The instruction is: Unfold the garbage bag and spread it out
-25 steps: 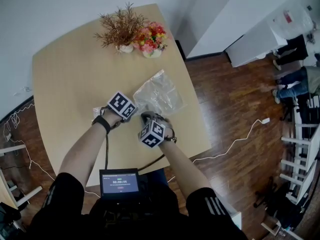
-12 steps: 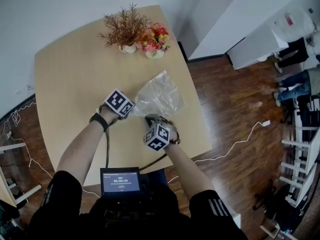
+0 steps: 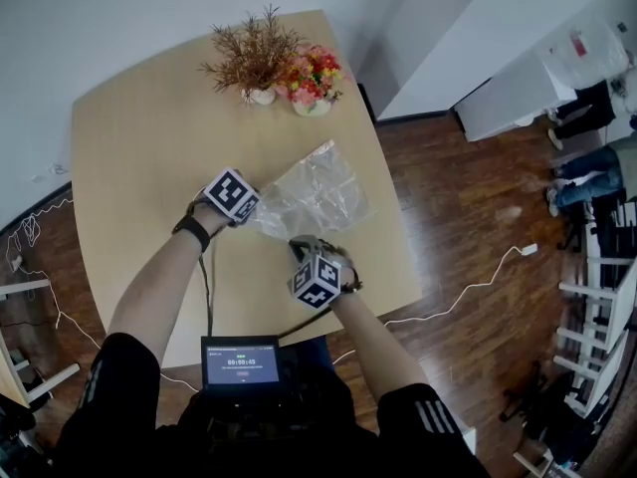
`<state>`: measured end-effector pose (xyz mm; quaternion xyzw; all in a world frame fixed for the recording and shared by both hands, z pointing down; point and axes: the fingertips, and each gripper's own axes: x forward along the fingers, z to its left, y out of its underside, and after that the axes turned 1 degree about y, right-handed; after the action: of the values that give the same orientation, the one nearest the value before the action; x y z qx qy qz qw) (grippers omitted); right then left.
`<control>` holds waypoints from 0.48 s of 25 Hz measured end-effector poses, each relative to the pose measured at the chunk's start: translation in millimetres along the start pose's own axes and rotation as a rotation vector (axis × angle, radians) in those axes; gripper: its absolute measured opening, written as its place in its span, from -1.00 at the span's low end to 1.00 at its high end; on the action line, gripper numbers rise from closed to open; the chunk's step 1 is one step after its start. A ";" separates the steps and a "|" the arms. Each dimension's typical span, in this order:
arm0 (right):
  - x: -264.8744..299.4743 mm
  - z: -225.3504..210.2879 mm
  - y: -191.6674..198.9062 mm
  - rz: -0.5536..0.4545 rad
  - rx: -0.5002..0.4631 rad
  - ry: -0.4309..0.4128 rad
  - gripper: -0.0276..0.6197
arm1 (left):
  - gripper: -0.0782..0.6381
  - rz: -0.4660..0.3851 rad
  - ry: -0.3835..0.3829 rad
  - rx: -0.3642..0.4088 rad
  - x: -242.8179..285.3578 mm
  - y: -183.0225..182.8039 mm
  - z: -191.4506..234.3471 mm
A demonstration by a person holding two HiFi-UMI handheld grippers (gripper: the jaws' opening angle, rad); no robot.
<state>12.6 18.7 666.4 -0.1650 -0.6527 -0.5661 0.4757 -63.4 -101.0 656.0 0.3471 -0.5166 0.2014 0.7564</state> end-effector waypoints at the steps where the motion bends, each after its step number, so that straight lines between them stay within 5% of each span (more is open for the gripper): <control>1: -0.2 2.1 0.5 0.001 -0.001 -0.003 -0.86 | -0.78 0.000 -0.009 0.003 -0.5 -0.4 2.0; 12: -0.4 17.2 7.2 0.002 -0.005 -0.031 -0.86 | -0.78 -0.016 -0.088 -0.005 -0.8 2.7 21.9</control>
<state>10.8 36.5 671.9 -0.1757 -0.6585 -0.5644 0.4657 -79.6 -115.2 661.1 0.3578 -0.5473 0.1787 0.7352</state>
